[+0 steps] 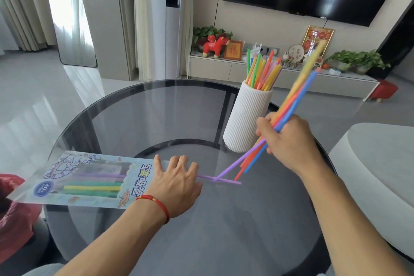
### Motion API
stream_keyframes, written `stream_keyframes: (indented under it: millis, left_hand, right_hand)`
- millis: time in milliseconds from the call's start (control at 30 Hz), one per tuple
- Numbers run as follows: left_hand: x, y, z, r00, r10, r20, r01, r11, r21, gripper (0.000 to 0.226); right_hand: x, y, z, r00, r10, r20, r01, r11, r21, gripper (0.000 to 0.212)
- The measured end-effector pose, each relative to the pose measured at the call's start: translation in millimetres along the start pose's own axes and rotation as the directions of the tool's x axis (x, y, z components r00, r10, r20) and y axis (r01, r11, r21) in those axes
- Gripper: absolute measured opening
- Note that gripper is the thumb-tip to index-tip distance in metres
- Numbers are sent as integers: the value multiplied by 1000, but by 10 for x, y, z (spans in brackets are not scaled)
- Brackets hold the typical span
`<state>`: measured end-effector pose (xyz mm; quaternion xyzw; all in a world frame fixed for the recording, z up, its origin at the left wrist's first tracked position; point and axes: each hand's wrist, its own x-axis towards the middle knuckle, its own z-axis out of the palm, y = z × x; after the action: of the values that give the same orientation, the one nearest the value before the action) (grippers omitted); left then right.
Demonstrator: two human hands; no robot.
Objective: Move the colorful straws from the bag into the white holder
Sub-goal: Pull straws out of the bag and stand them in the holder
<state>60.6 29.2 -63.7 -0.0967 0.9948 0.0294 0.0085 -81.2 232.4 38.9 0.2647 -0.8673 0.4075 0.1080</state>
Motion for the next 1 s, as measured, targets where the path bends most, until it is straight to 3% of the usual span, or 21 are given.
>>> stream_keyframes:
  millis: [67,233,400,500,733,833,1000]
  left_hand:
    - [-15,-3,-1,1000,6,4,-6,1000,10,42]
    - [-36,2,-33,1000,11,2,-11,1000,10,32]
    - [-7,13,-68,1000,-2,1,2,1000,-25,22]
    - [2,38,-70,1000,5,-8,-5,1000,-26,24]
    - [5,83,-38,1000,23,-9,-24,998,-50,25]
    - [-2,84,-20,999,31,-33,-34,997,-69,22]
    - [1,73,-2,998,37,-44,-40,997,-67,20]
  right_hand:
    - [23,-75,136,998,36,60,-32,997,-74,36]
    - [-59,-101,414,985,79,157,-76,997,-24,42]
    - [-6,-120,153,1000,17,-13,-15,994,106,31]
    - [-50,-131,159,997,-67,-29,69,996,60,34]
    - [-152,-269,540,980,-180,81,174,982,68,37]
    - [-192,-309,661,977,-161,139,146,983,113,37]
    - [-234,-218,831,965,-58,255,50,998,37,42]
